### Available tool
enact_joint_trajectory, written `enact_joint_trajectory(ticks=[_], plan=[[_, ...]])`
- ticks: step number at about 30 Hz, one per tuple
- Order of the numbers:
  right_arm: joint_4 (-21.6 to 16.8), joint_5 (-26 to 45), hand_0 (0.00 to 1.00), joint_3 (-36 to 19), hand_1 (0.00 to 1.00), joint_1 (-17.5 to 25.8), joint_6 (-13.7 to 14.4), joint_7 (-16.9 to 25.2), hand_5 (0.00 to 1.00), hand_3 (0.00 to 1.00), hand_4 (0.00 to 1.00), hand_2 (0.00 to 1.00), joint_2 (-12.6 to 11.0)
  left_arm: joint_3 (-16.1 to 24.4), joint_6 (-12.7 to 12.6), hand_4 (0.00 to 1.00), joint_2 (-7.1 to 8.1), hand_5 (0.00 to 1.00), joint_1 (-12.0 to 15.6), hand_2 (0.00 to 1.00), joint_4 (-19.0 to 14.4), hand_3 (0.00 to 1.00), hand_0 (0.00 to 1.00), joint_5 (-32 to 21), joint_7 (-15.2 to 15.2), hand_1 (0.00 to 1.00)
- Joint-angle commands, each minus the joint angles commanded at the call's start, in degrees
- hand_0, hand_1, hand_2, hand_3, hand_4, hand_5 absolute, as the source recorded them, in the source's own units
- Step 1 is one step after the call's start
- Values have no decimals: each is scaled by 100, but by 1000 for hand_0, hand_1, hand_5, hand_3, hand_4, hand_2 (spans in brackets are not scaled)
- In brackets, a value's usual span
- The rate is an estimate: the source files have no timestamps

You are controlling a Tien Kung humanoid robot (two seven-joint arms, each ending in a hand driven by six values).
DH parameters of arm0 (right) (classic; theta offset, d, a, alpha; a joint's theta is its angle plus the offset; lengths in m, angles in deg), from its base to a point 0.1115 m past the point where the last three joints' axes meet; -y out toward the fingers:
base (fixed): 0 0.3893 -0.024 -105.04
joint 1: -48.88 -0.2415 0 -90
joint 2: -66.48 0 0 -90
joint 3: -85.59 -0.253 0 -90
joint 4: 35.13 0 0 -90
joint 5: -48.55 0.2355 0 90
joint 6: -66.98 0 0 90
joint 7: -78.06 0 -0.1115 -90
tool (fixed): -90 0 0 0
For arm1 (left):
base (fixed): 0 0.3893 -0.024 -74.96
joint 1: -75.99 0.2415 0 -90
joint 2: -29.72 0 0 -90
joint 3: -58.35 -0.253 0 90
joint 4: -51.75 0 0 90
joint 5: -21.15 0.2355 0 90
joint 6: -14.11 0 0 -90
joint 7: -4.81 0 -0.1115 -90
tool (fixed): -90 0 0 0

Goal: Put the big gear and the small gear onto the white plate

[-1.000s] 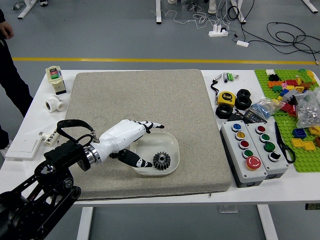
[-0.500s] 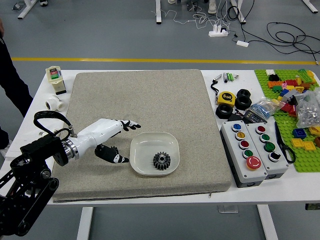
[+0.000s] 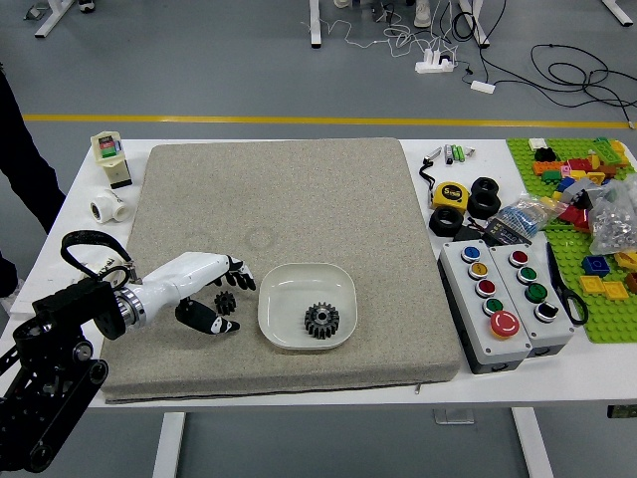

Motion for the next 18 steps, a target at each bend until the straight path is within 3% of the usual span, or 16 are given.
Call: enact_joint_trajectory(ticks=[8, 9, 14, 15, 18], plan=[[0, -3, 613, -16, 607, -14, -2, 2, 735, 568, 768, 695, -3, 43, -86, 857, 11, 109, -12, 553, 201, 570, 404, 0, 108, 528], [0, -3, 613, -16, 607, -15, -2, 2, 734, 568, 769, 695, -3, 45, -84, 786, 11, 78, -12, 501, 210, 560, 334, 0, 111, 445], [0, -22, 613, -29, 607, -19, -3, -6, 734, 568, 769, 695, 0, 50, -139, 786, 14, 78, 13, 501, 283, 560, 334, 0, 183, 445], [0, -23, 612, -29, 607, -20, -2, -7, 735, 568, 768, 695, 0, 48, -148, 680, 16, 25, 19, 433, 285, 543, 293, 0, 194, 355], [0, -25, 612, -33, 607, -18, -3, -7, 735, 568, 768, 695, 0, 34, -200, 680, 19, 25, 29, 433, 277, 543, 293, 0, 228, 355]])
